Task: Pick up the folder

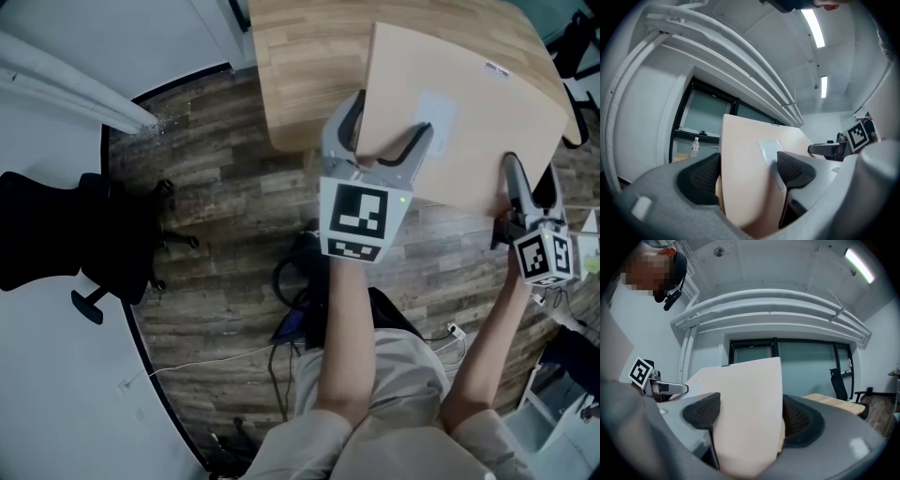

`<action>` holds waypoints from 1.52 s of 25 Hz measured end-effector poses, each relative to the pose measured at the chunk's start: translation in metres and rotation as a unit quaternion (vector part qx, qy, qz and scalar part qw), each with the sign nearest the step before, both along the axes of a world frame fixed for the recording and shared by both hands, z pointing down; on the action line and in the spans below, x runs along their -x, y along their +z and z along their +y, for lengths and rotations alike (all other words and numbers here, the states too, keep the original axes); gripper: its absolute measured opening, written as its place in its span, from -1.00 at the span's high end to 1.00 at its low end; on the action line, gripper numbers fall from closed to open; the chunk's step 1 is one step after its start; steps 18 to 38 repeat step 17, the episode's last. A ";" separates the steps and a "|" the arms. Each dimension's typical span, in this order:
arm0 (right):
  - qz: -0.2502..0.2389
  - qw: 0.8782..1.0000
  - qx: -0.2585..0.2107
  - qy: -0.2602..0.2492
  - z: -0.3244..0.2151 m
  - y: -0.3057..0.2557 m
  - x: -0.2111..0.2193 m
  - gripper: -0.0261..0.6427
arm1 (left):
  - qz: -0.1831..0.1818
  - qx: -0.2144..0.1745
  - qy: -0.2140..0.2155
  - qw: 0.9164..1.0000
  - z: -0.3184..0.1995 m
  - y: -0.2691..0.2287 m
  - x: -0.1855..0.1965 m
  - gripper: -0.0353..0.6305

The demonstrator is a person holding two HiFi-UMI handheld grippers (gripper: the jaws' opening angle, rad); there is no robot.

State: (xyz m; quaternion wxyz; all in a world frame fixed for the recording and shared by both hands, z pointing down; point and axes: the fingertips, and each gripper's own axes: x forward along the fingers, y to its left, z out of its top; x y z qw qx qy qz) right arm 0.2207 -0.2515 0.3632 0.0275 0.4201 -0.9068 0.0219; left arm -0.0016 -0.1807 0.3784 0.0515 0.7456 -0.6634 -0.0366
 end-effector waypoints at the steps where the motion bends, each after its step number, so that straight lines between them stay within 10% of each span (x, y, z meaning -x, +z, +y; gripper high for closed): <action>1: 0.001 1.000 -0.002 -0.002 0.000 -0.002 0.002 -0.31 | 0.000 -0.001 0.000 1.000 -0.001 -0.001 0.000 -0.27; 38: -0.004 1.000 -0.007 -0.009 0.003 -0.006 0.006 -0.30 | -0.006 -0.004 -0.001 1.000 0.002 -0.006 0.001 -0.27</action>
